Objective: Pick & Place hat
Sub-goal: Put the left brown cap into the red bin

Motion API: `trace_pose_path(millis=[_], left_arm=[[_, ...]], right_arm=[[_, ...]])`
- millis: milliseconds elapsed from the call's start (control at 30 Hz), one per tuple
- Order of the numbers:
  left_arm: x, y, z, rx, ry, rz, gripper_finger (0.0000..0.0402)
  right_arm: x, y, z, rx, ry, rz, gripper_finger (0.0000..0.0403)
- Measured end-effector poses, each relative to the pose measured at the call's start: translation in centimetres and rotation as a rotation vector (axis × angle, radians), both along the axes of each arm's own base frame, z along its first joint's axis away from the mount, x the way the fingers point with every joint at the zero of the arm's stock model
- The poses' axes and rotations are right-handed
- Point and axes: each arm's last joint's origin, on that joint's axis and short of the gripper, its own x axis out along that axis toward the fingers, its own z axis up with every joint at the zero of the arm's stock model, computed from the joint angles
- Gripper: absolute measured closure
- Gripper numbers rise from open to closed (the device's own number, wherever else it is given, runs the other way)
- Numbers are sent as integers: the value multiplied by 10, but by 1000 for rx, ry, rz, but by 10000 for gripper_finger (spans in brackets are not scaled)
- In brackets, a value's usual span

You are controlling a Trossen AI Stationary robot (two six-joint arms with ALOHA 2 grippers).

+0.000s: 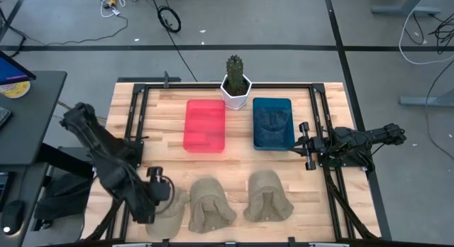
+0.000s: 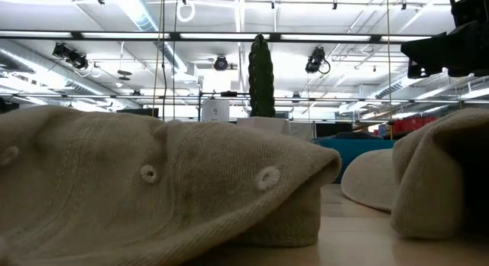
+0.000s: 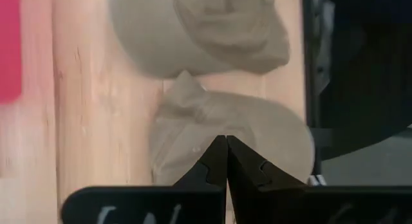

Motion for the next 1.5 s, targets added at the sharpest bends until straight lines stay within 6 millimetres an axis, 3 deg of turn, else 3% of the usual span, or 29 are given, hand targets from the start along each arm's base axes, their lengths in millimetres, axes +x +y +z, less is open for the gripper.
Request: trace_pose_path(millis=[233,633,767,933,1333,1433,1500], left_arm=[[11,-19,-31,12,178,13,369],[22,-32,-48,-40,223,114,186],[27,-40,-64,-33,285,123,157],[33,-50,-92,23,382,82,162],[40,-62,-121,15,466,24,201],[41,-64,-120,-4,461,-2,242],[41,-64,-120,-22,476,-27,297]], right_arm=[[0,0,0,0,0,0,378],[0,0,0,0,0,0,378],[0,0,0,0,0,0,378],[0,0,0,0,0,0,378],[0,0,0,0,0,0,378],[0,0,0,0,0,0,378],[0,0,0,0,0,0,378]])
